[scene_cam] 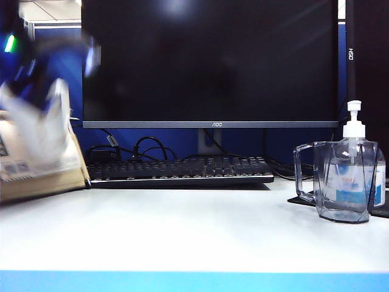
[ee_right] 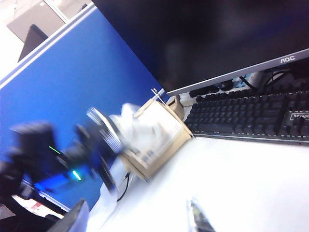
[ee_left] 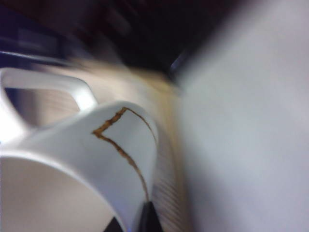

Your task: Swap the positions of the transparent plastic cup and the white ceramic cup.

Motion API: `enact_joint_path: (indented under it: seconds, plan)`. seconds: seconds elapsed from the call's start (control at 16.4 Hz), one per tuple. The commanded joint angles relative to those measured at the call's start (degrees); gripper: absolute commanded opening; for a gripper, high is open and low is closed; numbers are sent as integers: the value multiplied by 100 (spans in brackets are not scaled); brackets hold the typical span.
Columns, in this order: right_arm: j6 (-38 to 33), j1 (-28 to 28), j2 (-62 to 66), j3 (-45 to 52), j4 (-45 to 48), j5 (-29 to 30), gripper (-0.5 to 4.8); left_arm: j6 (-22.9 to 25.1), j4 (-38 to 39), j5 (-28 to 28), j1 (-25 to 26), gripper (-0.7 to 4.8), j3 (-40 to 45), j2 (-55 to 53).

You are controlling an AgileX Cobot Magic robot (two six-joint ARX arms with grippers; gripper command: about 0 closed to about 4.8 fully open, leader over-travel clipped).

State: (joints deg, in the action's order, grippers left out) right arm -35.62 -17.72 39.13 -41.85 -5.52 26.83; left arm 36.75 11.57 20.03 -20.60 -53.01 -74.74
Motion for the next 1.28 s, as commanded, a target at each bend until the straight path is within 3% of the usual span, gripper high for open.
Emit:
enact_joint_path:
  seconds: [0.06, 0.43, 0.79, 0.97, 1.22, 1.28]
  plan:
    - [157, 2, -2, -48, 101, -127, 261, -529, -280, -262, 0, -6, -199, 74]
    - [321, 7, 109, -48, 26, -286, 261, -1110, 125, -1198, -96, -6, -199, 66]
    - [603, 160, 699, -50, -551, -890, 267, -1419, 332, -1349, -828, -6, -203, 68]
    - [584, 402, 769, -50, -1325, -846, 338, -1676, 249, -1471, -1257, -6, -208, 68]
    - [584, 402, 776, -50, -1786, -245, 342, -1958, 258, -1484, -1451, -6, -208, 68]
    - [579, 402, 778, -50, -1790, -149, 395, -1965, 256, -1488, -1462, -6, -208, 68]
